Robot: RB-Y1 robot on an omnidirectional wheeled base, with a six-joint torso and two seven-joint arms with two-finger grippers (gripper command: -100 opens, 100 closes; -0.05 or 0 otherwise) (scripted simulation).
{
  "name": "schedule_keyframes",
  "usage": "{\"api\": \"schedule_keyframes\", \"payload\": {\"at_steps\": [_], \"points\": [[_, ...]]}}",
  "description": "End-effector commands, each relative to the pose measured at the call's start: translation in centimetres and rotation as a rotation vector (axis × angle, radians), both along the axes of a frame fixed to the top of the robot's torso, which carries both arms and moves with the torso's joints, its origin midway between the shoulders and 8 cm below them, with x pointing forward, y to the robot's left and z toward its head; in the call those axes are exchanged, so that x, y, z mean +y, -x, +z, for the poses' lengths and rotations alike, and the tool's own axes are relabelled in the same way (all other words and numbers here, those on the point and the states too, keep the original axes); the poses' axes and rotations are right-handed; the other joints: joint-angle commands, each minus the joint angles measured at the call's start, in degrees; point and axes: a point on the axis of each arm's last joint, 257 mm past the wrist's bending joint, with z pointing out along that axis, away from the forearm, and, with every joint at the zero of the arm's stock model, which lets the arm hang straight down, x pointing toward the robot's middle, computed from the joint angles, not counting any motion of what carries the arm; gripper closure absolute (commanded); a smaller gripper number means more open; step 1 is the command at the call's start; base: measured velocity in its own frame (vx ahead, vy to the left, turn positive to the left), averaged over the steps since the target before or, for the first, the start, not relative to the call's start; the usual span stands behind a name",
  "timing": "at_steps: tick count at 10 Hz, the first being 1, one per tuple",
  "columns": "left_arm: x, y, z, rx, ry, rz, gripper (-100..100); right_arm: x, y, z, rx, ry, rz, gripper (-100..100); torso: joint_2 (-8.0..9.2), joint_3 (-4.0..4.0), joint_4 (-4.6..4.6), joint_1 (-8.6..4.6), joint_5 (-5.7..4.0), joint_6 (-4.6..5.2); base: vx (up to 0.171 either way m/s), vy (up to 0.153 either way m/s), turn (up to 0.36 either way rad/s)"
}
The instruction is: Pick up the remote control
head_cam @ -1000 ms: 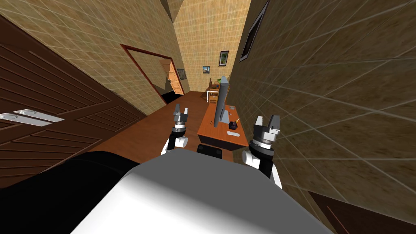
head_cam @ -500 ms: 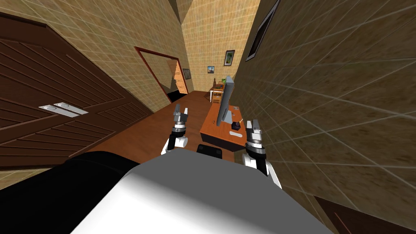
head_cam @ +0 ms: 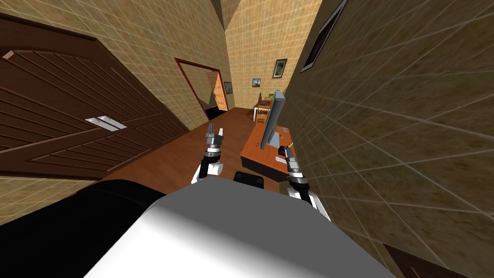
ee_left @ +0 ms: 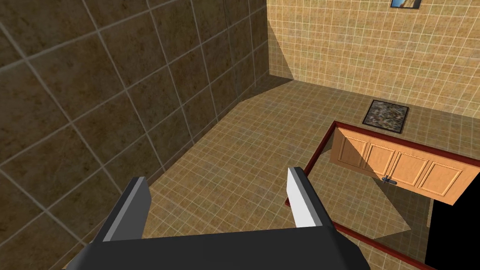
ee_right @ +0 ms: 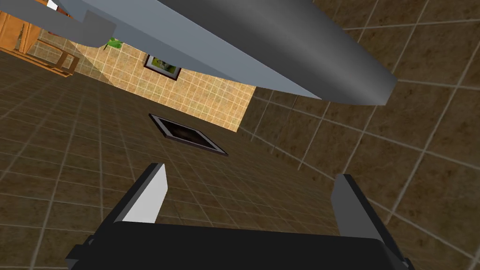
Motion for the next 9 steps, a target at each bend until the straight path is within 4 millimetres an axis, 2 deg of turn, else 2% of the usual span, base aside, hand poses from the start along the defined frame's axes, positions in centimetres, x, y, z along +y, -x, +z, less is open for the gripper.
{"api": "schedule_keyframes", "payload": {"at_steps": [1,2,3,4,5,6,8,9], "points": [[0.0,0.0,0.0,0.0,0.0,0.0,0,-0.1,-0.1,-2.3,0.055,0.033,0.006,-100,0.0,0.0,0.0,0.0,0.0,0.0,-0.045,0.003,0.089],[0.0,0.0,0.0,0.0,0.0,0.0,0,0.2,0.1,-5.1,0.115,0.084,0.028,-100,-0.03,-0.01,0.0,-0.02,0.0,0.04,-0.045,0.01,0.199],[0.0,0.0,0.0,0.0,0.0,0.0,0,0.1,0.1,-5.6,0.125,0.084,0.025,-100,-0.04,-0.02,-0.01,0.0,0.0,0.0,-0.031,0.006,0.106],[0.0,0.0,0.0,0.0,0.0,0.0,0,0.5,0.6,-8.2,0.179,0.138,0.05,-100,-0.08,-0.04,-0.01,-0.01,0.0,0.04,-0.034,0.011,0.186],[0.0,0.0,0.0,0.0,0.0,0.0,0,0.2,0.6,-9.0,0.197,0.138,0.046,-100,-0.08,-0.04,-0.01,-0.01,0.0,0.02,-0.026,0.003,0.107],[0.0,0.0,0.0,0.0,0.0,0.0,0,0.6,1.3,-11.2,0.241,0.193,0.075,-100,-0.1,-0.05,-0.01,-0.02,0.0,0.04,-0.03,0.007,0.208],[0.0,0.0,0.0,0.0,0.0,0.0,0,0.2,1.4,-12.5,0.27,0.194,0.068,-100,-0.11,-0.06,-0.02,-0.04,0.0,0.05,-0.022,-0.002,0.054],[0.0,0.0,0.0,0.0,0.0,0.0,0,0.4,2.3,-14.8,0.317,0.25,0.098,-100,-0.14,-0.08,-0.02,-0.05,-0.01,0.06,-0.024,0.005,0.235]]}}
